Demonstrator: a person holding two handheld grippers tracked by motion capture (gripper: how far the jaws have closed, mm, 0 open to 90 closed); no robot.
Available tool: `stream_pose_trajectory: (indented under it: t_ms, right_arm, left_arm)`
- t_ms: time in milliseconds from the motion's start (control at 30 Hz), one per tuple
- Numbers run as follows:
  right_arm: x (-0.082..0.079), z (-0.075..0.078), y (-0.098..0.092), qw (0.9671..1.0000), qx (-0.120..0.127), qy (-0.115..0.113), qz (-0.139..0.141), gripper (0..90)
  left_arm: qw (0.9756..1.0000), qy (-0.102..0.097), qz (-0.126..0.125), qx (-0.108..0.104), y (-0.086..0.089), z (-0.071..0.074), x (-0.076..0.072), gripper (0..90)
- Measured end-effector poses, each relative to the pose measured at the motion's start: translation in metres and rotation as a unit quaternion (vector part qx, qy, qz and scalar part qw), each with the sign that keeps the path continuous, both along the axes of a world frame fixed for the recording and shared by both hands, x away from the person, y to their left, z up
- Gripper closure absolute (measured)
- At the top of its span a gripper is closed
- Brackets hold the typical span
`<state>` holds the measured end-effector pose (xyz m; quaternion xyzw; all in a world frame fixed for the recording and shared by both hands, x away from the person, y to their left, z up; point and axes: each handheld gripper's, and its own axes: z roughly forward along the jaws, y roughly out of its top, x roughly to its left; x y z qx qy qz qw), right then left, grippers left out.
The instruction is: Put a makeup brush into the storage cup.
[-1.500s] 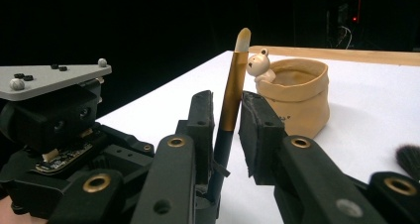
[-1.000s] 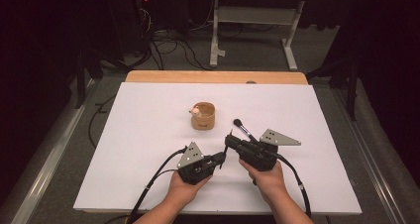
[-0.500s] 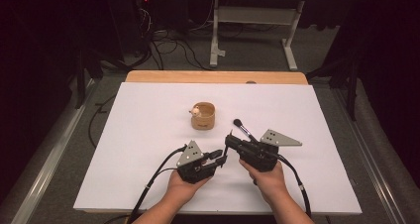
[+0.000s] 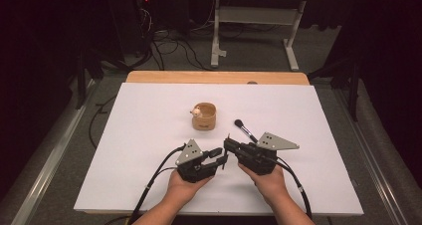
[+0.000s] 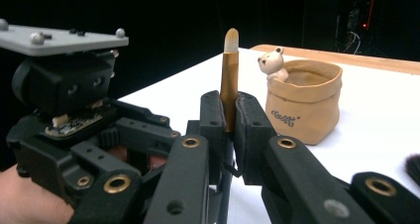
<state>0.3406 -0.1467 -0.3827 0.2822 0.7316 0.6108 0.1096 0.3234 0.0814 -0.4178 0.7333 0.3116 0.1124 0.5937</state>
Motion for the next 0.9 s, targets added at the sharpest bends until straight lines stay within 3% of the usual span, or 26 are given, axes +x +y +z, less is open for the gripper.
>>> stream_pose_trajectory:
  t_ms: [500,900]
  right_arm:
    - [-0.0045,-0.0023,0.0085,0.9998,-0.011,-0.002,0.014,85.6]
    - [-0.0045,-0.0034,0.0099,0.9998,-0.011,-0.002,0.016,85.5]
  left_arm:
    - [0.9998,-0.016,0.001,-0.015,0.0038,0.0047,-0.0027,70.3]
    - [0.9996,-0.028,-0.001,-0.009,0.0038,0.0052,-0.0051,79.7]
